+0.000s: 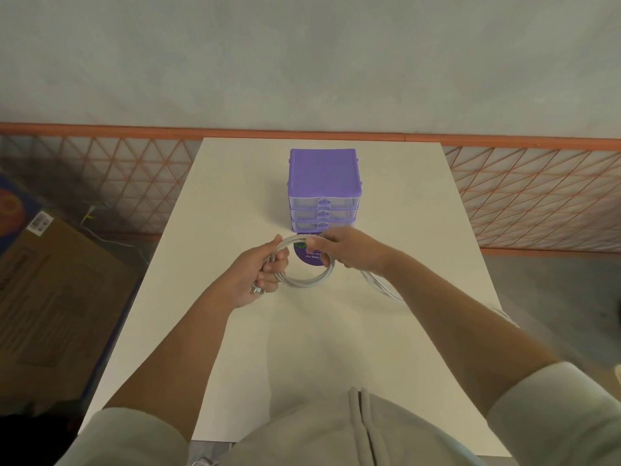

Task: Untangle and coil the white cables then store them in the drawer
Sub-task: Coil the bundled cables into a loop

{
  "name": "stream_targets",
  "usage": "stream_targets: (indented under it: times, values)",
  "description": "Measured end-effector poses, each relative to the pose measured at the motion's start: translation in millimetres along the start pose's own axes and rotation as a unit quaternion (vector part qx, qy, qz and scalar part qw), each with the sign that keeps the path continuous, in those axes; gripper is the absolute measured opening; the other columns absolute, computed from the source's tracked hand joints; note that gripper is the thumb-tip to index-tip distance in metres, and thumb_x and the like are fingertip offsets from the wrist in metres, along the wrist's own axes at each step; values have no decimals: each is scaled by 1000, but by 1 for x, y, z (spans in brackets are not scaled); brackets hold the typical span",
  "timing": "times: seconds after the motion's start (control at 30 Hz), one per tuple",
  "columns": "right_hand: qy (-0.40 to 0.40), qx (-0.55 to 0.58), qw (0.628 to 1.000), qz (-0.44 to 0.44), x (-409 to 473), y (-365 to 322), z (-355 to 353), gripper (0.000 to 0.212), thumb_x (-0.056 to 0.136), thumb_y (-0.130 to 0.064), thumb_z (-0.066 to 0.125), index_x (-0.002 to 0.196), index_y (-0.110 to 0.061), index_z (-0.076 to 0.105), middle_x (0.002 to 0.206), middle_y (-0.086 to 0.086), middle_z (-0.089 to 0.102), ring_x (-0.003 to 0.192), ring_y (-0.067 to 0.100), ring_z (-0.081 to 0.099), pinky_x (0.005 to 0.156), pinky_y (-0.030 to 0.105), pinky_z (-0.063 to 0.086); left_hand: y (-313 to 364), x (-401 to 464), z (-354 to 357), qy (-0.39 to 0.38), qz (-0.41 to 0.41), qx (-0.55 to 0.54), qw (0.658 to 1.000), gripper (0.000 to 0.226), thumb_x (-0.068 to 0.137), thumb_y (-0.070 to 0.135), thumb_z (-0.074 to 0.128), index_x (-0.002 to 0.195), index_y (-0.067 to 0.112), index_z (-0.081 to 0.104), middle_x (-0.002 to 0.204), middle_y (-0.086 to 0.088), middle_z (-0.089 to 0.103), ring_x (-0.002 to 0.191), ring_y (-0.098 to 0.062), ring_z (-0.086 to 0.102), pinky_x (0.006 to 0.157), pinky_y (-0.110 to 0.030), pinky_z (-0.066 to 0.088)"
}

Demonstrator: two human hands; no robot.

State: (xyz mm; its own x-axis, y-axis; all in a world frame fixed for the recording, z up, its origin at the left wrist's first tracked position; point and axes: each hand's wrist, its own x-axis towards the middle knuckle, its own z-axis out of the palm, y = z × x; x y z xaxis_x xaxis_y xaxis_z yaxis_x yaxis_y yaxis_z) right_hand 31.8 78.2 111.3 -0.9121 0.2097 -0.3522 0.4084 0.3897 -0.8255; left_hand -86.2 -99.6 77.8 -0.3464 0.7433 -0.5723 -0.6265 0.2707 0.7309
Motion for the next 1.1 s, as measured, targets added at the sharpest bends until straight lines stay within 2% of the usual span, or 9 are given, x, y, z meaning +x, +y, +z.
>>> stream_targets:
  times: [0.17, 0.33, 0.47, 0.53, 0.67, 0.77, 0.87, 1.0, 1.1]
  values:
    - [65, 2, 998, 0, 6, 6, 13, 30, 101, -40, 47, 78, -24, 56, 69, -8, 53, 64, 7, 48, 55, 17, 37, -2, 2, 5, -14, 2, 2, 1000, 39, 101, 46, 41, 78, 17, 51, 54, 5, 31, 33, -2, 16, 33, -15, 17]
    - [47, -13, 999, -12, 8, 5, 11, 34, 102, -38, 45, 82, -17, 61, 68, -4, 62, 58, 5, 52, 58, 18, 40, -2, 0, 2, -17, 15, -13, 1000, 43, 100, 49, 38, 79, 15, 55, 55, 5, 26, 34, -2, 16, 33, -15, 17]
    - [-4, 23, 1000, -1, 4, 4, -1, 30, 99, -37, 53, 84, -19, 72, 64, -16, 68, 50, 7, 48, 51, 19, 42, -3, -3, 1, -19, -5, 0, 1000, 45, 96, 53, 42, 68, 19, 44, 56, 6, 22, 34, -2, 15, 33, -15, 16]
    - [-18, 14, 1000, -5, 4, 4, -5, 26, 99, -36, 54, 96, -18, 74, 61, -19, 66, 52, 8, 46, 54, 21, 43, -5, -3, 1, -21, -12, -10, 1000, 43, 96, 52, 44, 67, 20, 43, 56, 7, 23, 34, -2, 13, 33, -15, 14]
    - [-33, -13, 999, -15, 8, 3, 0, 33, 103, -26, 45, 134, -33, 53, 86, -5, 70, 51, 0, 48, 52, 20, 40, -7, -2, 2, -23, -27, -30, 999, 42, 97, 49, 43, 68, 19, 41, 54, 7, 24, 32, -2, 14, 32, -15, 14]
    - [-21, -66, 997, -24, 9, -1, 6, 26, 103, -22, 43, 121, -19, 61, 90, -3, 63, 67, 4, 56, 58, 20, 43, -5, -2, 1, -29, -36, -22, 999, 41, 97, 48, 44, 68, 19, 41, 53, 7, 24, 31, -1, 16, 33, -15, 12]
    - [2, -122, 992, -33, 14, -2, 7, 24, 100, -28, 45, 111, -18, 64, 102, -1, 65, 95, 21, 59, 80, 32, 50, -4, -3, 2, -32, -38, -14, 999, 40, 96, 46, 45, 68, 18, 42, 53, 7, 23, 31, -1, 16, 35, -16, 10]
    - [-6, -53, 998, -35, 16, 1, 13, 24, 97, -39, 46, 110, -28, 63, 105, -4, 66, 97, 17, 59, 87, 33, 48, -2, -3, 3, -35, -28, -22, 999, 38, 93, 46, 49, 66, 19, 44, 53, 7, 23, 31, -1, 16, 34, -15, 11]
    - [-6, -9, 1000, -21, 14, -1, 12, 47, 94, -62, 46, 102, -22, 68, 91, -2, 62, 85, 14, 55, 83, 29, 47, 0, -4, 3, -39, -24, -38, 998, 39, 95, 45, 48, 66, 20, 44, 53, 8, 23, 30, -1, 16, 33, -15, 12]
